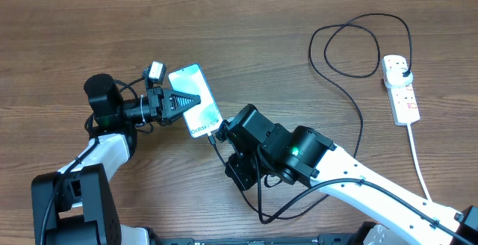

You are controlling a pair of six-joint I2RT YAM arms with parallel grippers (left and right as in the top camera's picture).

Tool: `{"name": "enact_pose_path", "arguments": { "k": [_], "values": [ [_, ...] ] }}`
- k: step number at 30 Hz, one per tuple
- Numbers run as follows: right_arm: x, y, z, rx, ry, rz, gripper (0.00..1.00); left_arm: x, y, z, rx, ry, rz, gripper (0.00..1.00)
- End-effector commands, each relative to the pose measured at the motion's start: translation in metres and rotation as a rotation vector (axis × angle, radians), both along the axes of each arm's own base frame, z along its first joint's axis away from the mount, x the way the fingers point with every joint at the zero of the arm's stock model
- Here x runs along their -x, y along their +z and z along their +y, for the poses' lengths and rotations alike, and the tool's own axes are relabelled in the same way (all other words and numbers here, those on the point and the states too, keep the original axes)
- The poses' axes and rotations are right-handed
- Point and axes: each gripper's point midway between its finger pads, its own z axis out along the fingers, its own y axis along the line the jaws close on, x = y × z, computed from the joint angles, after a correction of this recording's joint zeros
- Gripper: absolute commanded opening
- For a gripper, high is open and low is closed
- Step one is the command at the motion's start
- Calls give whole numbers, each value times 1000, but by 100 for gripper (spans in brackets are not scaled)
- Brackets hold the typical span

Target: Plug charger to phone and switch on socket

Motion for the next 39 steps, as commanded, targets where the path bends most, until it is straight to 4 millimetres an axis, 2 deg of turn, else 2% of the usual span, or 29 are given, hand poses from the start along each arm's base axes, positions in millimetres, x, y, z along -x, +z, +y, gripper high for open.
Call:
{"name": "enact_pose_path", "arguments": {
  "k": [1,9,17,24,27,34,39],
  "values": [
    [-2,-2,2,-1,2,-5,4,1,7,1,6,-23,-15,3],
    [-3,-18,3,38,2,25,4,1,7,1,6,-23,-19,4],
    [-12,-21,0,65,-20,-20,4,2,7,1,-1,-24,-59,4],
    [-6,-22,-8,97,-19,4,4,1,7,1,-10,-24,-115,4],
    [-3,-17,-11,96,-19,3,4,1,7,1,-11,-24,-119,4],
    [-3,10,-12,20,-20,-49,4,1,7,1,-11,-24,-119,4],
    [-4,12,-9,5,-20,-60,4,1,7,1,-11,-24,-119,4]
  ]
}}
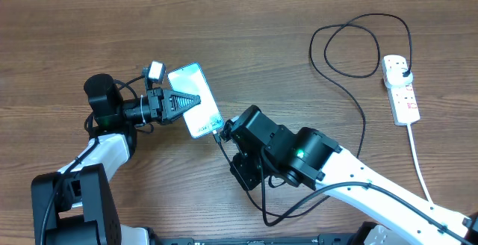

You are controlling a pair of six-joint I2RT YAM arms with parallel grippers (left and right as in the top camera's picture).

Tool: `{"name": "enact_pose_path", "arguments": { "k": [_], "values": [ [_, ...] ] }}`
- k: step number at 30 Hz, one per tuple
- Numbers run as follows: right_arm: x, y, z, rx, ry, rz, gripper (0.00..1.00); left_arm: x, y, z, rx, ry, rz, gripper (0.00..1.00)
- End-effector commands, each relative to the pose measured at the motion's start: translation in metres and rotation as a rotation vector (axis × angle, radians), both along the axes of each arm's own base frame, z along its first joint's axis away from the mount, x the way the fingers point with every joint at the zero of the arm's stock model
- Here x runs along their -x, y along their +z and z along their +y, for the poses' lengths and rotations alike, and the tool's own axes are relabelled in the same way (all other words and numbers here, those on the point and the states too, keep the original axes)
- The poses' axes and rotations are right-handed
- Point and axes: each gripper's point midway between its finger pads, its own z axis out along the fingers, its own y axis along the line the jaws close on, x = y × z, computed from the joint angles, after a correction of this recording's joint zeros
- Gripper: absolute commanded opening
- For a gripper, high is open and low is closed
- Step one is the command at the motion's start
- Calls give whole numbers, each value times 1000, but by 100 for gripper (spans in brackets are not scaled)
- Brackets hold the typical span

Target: Plug charger to phone and switch on socket

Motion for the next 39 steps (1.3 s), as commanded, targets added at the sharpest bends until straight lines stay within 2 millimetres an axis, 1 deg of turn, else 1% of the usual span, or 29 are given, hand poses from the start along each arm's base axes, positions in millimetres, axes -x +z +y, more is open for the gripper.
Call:
{"name": "enact_pose_path", "arguments": {
  "k": [1,9,22,25,39],
  "values": [
    [-1,7,1,-19,3,-19,4,1,7,1,0,-23,-53,4],
    [10,10,8,-59,37,41,4,1,7,1,3,-22,-36,4],
    [9,4,9,-46,30,55,4,1,6,1,12,-20,27,4],
    [9,4,10,-49,30,52,4,-1,6,1,15,-12,56,4],
    [6,6,13,-64,31,40,4,-1,6,2,17,-9,73,4]
  ]
}}
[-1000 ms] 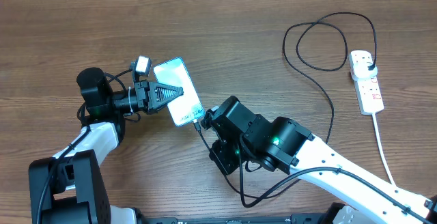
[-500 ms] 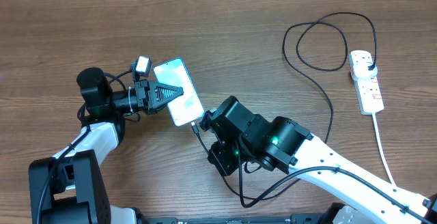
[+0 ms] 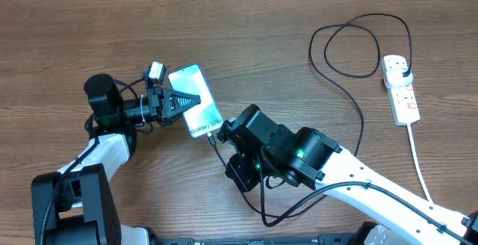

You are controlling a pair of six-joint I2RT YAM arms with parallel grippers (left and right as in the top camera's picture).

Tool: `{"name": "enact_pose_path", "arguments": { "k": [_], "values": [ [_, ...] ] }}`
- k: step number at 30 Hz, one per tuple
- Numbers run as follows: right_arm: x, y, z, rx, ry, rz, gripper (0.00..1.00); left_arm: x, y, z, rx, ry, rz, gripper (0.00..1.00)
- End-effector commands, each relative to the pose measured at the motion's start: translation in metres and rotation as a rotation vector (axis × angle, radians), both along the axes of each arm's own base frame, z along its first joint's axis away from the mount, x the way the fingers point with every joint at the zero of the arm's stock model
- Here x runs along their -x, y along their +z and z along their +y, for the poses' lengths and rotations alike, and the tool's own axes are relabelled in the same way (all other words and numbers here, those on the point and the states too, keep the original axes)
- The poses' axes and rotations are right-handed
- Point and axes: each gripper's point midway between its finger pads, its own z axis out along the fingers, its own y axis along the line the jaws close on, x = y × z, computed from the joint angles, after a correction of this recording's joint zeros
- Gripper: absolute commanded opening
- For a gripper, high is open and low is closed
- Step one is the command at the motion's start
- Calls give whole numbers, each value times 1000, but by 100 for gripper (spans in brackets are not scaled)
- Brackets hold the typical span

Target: Plug charger to phone and switch on socket

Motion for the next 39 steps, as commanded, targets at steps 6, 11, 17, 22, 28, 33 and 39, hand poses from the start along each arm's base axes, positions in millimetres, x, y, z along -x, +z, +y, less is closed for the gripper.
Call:
{"name": "enact_pose_path", "arguments": {
  "k": [6,11,17,22,28,33,39],
  "values": [
    [-1,3,3,-15,1,-1,4,-1,6,1,8,-10,17,4],
    [-1,3,3,-15,1,0,4,-1,6,1,8,-10,17,4],
    [-1,-2,4,-1,1,10,4,-1,6,1,8,-10,17,4],
    [-3,-5,5,3,0,8,4,-1,6,1,8,-11,15,4],
    [-3,-5,5,3,-1,8,4,1,7,1,0,-21,-50,4],
    [-6,-8,0,32,-16,-8,4,1,7,1,-1,-21,-57,4],
    [-7,-8,0,34,-20,-8,4,1,7,1,-1,-21,-57,4]
  ]
}}
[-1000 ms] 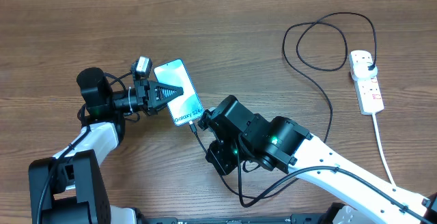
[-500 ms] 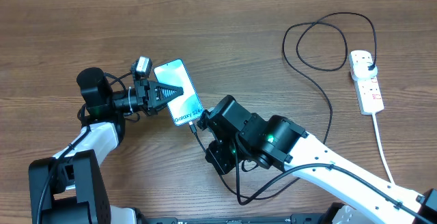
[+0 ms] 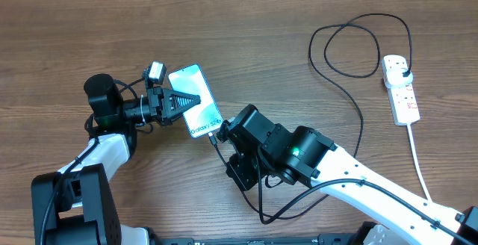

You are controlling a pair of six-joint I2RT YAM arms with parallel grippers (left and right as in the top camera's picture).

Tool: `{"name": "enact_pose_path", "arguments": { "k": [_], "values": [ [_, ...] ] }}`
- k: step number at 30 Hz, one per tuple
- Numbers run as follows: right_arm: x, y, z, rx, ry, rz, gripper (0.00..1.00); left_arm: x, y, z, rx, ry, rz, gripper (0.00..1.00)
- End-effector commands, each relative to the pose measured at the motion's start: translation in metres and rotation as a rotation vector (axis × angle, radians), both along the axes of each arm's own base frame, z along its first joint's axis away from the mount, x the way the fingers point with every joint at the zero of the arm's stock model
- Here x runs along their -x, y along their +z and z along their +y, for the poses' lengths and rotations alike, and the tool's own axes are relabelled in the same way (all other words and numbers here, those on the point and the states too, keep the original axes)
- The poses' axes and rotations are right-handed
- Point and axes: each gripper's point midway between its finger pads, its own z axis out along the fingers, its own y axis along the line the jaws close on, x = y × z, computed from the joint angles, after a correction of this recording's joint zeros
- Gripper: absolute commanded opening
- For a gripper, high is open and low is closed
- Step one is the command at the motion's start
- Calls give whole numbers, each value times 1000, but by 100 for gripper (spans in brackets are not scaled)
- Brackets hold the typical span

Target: Plug charger to phone and switch on socket

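The white phone (image 3: 193, 88) lies screen up, tilted, left of the table's middle. My left gripper (image 3: 196, 98) reaches in from the left, its black fingers closed to a point over the phone's middle, holding it. My right gripper (image 3: 217, 130) sits against the phone's lower end, where the black charger cable (image 3: 363, 129) ends. Its fingers and the plug are mostly hidden under the wrist. The cable loops back to the black adapter (image 3: 401, 68) in the white power strip (image 3: 402, 97) at the far right.
The strip's white lead (image 3: 420, 163) runs down toward the table's front right edge. Slack black cable (image 3: 263, 214) loops under my right arm near the front edge. Bare wooden table lies between the arms and the strip.
Hardly anything differs. My right arm's body has shifted a touch to the left. Its gripper still sits at the phone's lower end, and the left gripper and phone stay put.
At first my left gripper held the phone and my right gripper was at its lower end with the cable. Then the right gripper stood slightly back to the right and the phone's lower end had turned a little. After that it was back against the end, as now.
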Motion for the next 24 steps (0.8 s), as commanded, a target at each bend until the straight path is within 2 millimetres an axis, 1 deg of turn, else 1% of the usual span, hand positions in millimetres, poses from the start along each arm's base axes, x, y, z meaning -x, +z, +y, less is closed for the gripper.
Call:
{"name": "enact_pose_path", "arguments": {
  "k": [1,24],
  "values": [
    [-4,1,1,0,-17,-8,4,1,7,1,-1,-21,-54,4],
    [-7,6,10,-43,-23,-12,4,1,7,1,-3,-21,-68,4]
  ]
}}
